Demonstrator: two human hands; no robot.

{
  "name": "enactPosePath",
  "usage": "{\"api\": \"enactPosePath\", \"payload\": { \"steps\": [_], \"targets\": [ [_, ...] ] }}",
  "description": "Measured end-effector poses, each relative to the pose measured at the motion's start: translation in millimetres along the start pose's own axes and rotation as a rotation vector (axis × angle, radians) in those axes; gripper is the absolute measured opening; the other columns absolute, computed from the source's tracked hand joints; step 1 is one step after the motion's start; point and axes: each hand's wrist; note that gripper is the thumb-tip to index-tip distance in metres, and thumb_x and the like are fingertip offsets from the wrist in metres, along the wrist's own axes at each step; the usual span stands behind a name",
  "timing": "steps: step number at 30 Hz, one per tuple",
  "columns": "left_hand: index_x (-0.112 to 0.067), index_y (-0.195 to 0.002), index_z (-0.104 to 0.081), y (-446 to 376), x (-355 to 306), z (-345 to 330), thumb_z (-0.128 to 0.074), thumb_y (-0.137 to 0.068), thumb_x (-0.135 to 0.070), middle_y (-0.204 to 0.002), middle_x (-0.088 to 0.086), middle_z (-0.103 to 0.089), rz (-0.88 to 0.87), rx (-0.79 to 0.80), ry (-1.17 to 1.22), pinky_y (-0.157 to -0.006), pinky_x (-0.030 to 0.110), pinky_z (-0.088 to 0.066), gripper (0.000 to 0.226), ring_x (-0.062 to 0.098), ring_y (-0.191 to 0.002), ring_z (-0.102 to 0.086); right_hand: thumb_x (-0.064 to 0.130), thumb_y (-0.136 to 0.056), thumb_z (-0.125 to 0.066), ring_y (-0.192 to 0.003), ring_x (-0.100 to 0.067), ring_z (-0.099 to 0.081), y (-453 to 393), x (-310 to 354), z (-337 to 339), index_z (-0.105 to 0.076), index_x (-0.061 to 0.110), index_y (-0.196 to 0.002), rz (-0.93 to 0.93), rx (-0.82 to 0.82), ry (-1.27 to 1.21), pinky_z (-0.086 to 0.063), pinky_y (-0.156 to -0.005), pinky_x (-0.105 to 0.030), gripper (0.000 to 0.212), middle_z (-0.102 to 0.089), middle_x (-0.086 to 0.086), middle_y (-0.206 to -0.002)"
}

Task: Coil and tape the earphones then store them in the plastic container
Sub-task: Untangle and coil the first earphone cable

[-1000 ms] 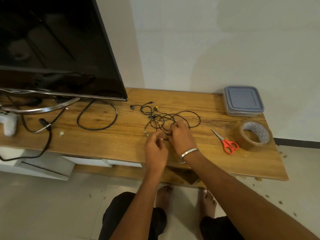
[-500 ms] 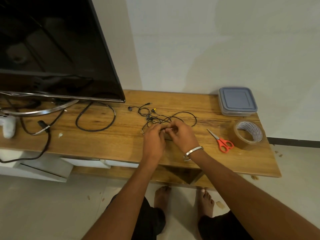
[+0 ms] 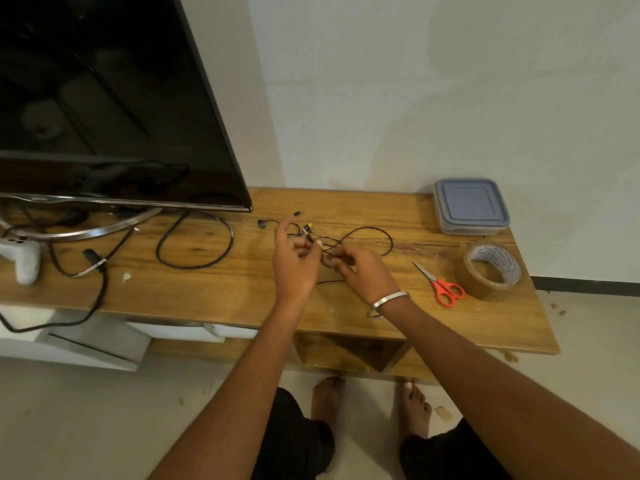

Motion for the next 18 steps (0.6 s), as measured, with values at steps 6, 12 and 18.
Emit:
{"api": "enactPosePath", "payload": {
  "steps": [6, 12, 18],
  "targets": [
    [-0.025, -0.12, -0.065, -0.7, 1.7, 6.9, -0.063, -0.089, -0.013, -0.13, 0.0, -0.042, -0.258, 0.145, -0.455, -0.103, 0.029, -0.04, 0.033, 0.014, -0.122, -0.042, 0.012, -0.092, -0.054, -0.078, -0.011, -0.052, -5.0, -4.0, 10.9, -0.069, 0.013, -0.098, 0.185, -0.031, 0.092, -0.032, -0.069, -0.019, 0.015, -0.064, -0.003, -0.084],
    [-0.011, -0.112, -0.069, 1.9, -12.5, 6.8, -0.051, -0.098, -0.009, -0.08, -0.008, -0.064, -0.317, 0.4, -0.458, -0.062, 0.004, -0.039, 0.022, -0.011, -0.069, -0.059, 0.014, -0.095, -0.049, -0.079, -0.012, -0.05, -3.1, 2.5, 17.8, -0.062, 0.011, -0.092, 0.155, -0.043, 0.067, -0.036, -0.068, -0.022, 0.014, -0.06, 0.0, -0.085],
    [-0.009, -0.107, -0.063, -9.2, -17.4, 17.7, -0.041, -0.102, -0.01, -0.102, -0.001, -0.071, -0.277, 0.286, -0.49, -0.068, 0.012, -0.048, 0.023, 0.007, -0.081, -0.064, 0.021, -0.097, -0.048, -0.071, -0.009, -0.054, 0.4, -0.6, 33.2, -0.064, 0.014, -0.093, 0.123, -0.01, 0.099, -0.042, -0.063, -0.024, 0.018, -0.063, 0.005, -0.082]
  ]
}}
Point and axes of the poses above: each hand's wrist, its own y-axis away from the middle knuckle, its own z-axis out of the back of the hand, x = y × z
